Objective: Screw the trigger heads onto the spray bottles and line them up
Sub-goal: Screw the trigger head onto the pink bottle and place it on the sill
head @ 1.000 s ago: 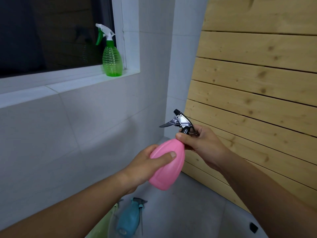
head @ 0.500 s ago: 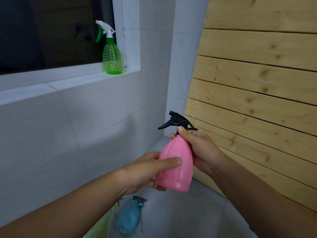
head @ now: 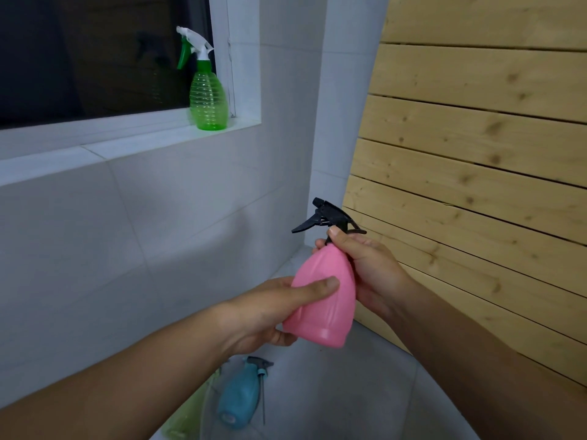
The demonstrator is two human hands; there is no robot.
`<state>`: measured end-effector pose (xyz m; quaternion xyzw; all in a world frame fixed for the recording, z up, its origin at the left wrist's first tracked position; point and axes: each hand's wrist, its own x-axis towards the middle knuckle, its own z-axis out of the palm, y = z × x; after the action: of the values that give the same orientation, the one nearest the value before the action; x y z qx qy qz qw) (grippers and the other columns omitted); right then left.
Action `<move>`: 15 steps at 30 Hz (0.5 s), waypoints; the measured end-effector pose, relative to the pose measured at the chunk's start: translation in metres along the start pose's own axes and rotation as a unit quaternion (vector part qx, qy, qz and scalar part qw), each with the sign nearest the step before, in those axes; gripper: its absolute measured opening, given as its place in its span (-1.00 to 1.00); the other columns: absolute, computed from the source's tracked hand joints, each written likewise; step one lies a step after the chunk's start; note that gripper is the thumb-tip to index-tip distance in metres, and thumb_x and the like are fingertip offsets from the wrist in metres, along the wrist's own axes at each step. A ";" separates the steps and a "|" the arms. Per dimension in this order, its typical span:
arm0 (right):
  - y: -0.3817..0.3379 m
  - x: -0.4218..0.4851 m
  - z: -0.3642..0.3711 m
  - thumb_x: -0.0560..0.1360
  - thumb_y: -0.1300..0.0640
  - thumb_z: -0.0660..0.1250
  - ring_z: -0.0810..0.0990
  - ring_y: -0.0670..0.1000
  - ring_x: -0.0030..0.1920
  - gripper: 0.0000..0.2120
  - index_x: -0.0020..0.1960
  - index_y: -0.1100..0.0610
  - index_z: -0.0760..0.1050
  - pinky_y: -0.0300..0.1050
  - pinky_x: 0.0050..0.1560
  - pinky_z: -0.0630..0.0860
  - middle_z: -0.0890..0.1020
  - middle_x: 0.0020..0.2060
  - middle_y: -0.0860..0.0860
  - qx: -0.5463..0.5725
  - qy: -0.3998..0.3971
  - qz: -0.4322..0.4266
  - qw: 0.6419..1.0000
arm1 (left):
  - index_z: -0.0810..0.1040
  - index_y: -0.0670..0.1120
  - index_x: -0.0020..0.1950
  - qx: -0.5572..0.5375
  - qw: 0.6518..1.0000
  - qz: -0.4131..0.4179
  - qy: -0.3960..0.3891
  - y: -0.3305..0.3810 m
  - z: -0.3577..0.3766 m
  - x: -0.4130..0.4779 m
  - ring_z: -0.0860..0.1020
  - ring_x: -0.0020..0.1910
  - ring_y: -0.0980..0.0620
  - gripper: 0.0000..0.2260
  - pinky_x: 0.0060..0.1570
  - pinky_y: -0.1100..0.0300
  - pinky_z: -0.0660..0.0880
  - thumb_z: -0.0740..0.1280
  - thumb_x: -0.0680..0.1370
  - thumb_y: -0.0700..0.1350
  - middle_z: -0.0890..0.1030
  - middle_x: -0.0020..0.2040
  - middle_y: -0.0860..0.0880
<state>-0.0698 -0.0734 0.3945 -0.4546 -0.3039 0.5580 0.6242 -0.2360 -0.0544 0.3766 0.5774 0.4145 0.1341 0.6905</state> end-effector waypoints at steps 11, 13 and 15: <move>-0.002 -0.003 0.001 0.53 0.11 0.39 0.65 0.06 -0.26 -0.74 0.13 0.16 0.41 -0.08 -0.26 0.64 0.67 -0.13 0.17 0.001 0.005 -0.010 1.000 | 0.63 -0.08 0.26 -0.083 0.996 0.035 -0.026 -0.002 0.000 0.002 0.68 0.19 -0.16 -0.40 0.27 -0.23 0.56 0.53 0.28 0.14 0.72 0.18 -0.18; -0.001 -0.004 0.001 0.52 0.09 0.39 0.64 0.07 -0.23 -0.75 0.10 0.19 0.43 -0.05 -0.21 0.65 0.68 -0.12 0.16 -0.013 0.004 -0.011 1.000 | 0.65 -0.07 0.22 -0.052 0.997 0.062 -0.005 -0.001 0.005 0.003 0.73 0.06 -0.07 -0.36 0.16 -0.06 0.64 0.56 0.21 0.17 0.76 0.09 -0.12; -0.002 -0.004 0.003 0.52 0.08 0.40 0.64 0.07 -0.24 -0.75 0.10 0.20 0.45 -0.04 -0.21 0.66 0.69 -0.13 0.15 -0.009 0.006 -0.015 1.000 | 0.62 -0.05 0.27 -0.057 0.995 0.076 0.000 -0.001 0.008 0.002 0.72 0.07 -0.07 -0.34 0.12 -0.03 0.65 0.56 0.23 0.20 0.76 0.10 -0.10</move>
<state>-0.0721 -0.0770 0.3978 -0.4593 -0.3121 0.5428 0.6301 -0.2287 -0.0586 0.3747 0.5673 0.3610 0.2099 0.7097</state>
